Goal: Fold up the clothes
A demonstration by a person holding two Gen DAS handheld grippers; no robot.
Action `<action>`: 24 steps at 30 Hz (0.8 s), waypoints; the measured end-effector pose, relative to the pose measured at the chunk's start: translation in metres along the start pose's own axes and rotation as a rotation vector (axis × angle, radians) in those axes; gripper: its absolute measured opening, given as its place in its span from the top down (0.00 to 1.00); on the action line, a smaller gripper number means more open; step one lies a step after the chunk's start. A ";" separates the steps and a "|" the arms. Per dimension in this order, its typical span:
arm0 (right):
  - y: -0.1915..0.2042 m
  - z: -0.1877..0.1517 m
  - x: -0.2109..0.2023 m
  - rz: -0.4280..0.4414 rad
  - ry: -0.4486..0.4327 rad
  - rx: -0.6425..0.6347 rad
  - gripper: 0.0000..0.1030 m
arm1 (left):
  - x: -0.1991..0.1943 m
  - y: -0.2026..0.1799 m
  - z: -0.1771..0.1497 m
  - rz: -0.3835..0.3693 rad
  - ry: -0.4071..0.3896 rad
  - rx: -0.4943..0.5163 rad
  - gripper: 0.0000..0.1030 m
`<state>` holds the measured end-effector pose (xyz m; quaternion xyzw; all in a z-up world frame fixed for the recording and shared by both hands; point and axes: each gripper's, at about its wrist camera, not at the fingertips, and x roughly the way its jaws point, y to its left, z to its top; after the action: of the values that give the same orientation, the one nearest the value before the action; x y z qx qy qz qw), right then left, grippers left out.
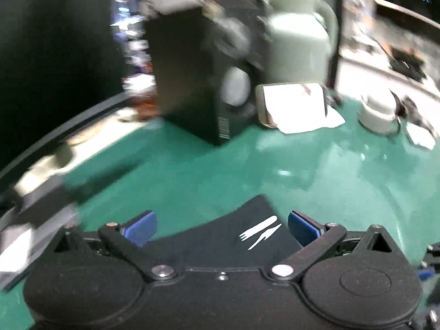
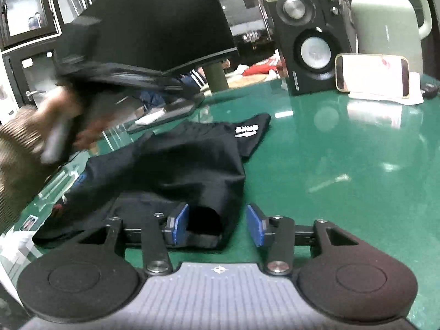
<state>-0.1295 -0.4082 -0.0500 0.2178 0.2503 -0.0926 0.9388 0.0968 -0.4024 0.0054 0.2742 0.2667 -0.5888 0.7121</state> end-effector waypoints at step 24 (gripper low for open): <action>-0.001 0.004 0.003 0.037 0.050 -0.055 0.82 | 0.060 0.007 0.001 0.032 -0.025 -0.093 0.92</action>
<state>-0.1253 -0.4115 -0.0494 0.1987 0.2722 -0.0628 0.9394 0.1142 -0.4439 -0.0354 0.2376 0.2805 -0.5676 0.7367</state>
